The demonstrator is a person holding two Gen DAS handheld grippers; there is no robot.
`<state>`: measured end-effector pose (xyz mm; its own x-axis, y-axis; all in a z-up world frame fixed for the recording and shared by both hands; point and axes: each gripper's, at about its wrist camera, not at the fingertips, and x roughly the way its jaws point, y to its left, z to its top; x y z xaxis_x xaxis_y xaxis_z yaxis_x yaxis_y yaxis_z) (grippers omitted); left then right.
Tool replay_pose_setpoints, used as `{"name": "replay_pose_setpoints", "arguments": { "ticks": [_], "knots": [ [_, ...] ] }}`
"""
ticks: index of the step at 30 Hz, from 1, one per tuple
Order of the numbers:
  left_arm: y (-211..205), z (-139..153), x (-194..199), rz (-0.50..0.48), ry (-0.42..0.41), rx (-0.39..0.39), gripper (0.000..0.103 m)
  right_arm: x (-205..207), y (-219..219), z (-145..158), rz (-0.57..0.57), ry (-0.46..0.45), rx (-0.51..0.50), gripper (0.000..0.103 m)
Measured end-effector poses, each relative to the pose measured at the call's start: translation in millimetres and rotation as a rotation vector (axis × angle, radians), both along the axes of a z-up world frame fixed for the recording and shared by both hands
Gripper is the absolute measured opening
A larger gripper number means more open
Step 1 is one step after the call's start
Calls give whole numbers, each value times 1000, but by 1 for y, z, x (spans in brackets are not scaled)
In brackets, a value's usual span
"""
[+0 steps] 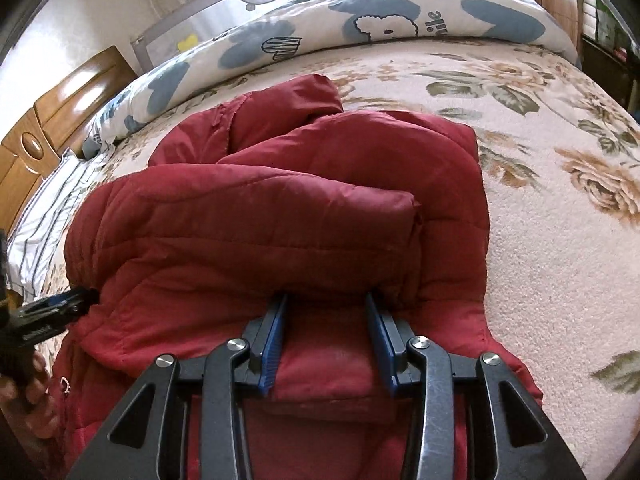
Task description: Fold large clothes
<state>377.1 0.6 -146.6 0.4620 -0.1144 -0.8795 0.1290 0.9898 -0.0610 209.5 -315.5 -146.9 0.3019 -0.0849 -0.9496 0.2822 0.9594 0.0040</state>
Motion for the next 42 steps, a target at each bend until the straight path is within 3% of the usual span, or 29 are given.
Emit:
{"name": "replay_pose_setpoints", "arguments": {
  "ticks": [12,20,32,42],
  "knots": [
    [-4,-7,5,2,1,25,61,1,-2,-4,-2,20,12,41],
    [6,15,-6,8,2,2,62,-18,4,34,-21,-24,38,44],
    [44,47,-78,72,-20,-59,62,-67,15,73,-14,-46,105,55],
    [75,47,-132,139,26,-110,64,-109,26,86,-10,-26,141,64]
  ]
}}
